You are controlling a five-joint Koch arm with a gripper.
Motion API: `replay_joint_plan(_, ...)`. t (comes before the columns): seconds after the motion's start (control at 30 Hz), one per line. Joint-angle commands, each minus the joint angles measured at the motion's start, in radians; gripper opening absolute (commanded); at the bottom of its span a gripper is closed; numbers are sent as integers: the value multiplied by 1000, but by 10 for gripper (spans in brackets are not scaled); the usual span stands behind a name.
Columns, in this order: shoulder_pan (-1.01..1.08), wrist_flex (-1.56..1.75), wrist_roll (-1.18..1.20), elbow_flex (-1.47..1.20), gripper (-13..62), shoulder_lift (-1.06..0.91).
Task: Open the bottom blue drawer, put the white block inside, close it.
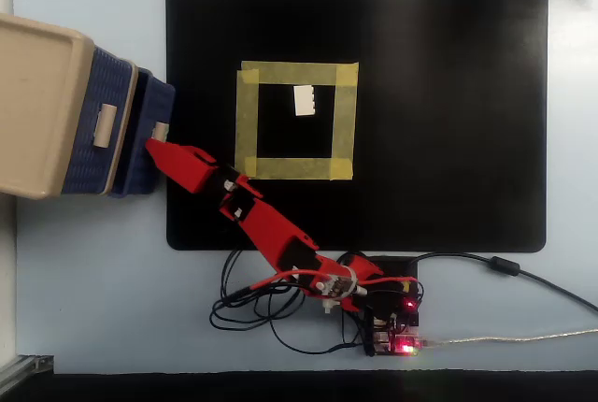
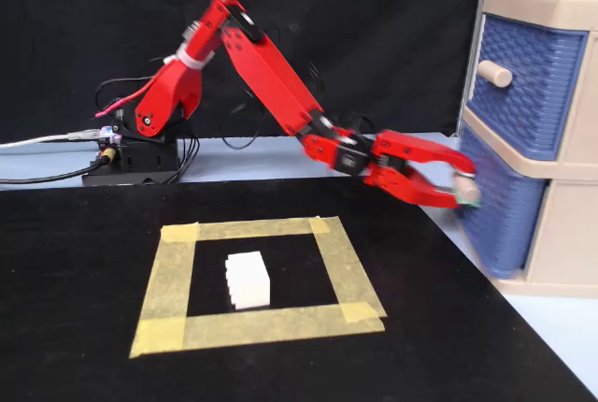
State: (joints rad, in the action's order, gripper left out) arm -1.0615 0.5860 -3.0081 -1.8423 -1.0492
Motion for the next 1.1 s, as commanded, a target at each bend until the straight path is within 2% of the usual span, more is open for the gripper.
replay_joint_plan(0.0,-2,-14,8,-117,-81,-140)
replay_joint_plan(0.13,75,49,8,-500,-81,-376)
replay_joint_plan(0.23,95,77,8,-614,-76,-420)
replay_joint_plan(0.27,100,78,14,-615,-47,-422)
replay_joint_plan(0.3,101,81,18,-612,46,-422)
replay_joint_plan(0.37,100,81,20,-603,287,-430)
replay_joint_plan(0.4,103,81,21,-598,337,-434)
replay_joint_plan(0.53,146,5,35,-666,342,-617)
replay_joint_plan(0.6,219,-233,118,-716,341,-802)
replay_joint_plan(0.67,268,-601,275,-643,340,-1008)
replay_joint_plan(0.77,298,-1192,540,-360,337,-1149)
replay_joint_plan(0.8,334,-1417,667,-184,334,-1132)
replay_joint_plan(0.9,491,-1752,982,221,334,-956)
replay_joint_plan(1.0,598,-1818,1367,480,334,-764)
replay_joint_plan(1.07,621,-1796,1494,586,334,-678)
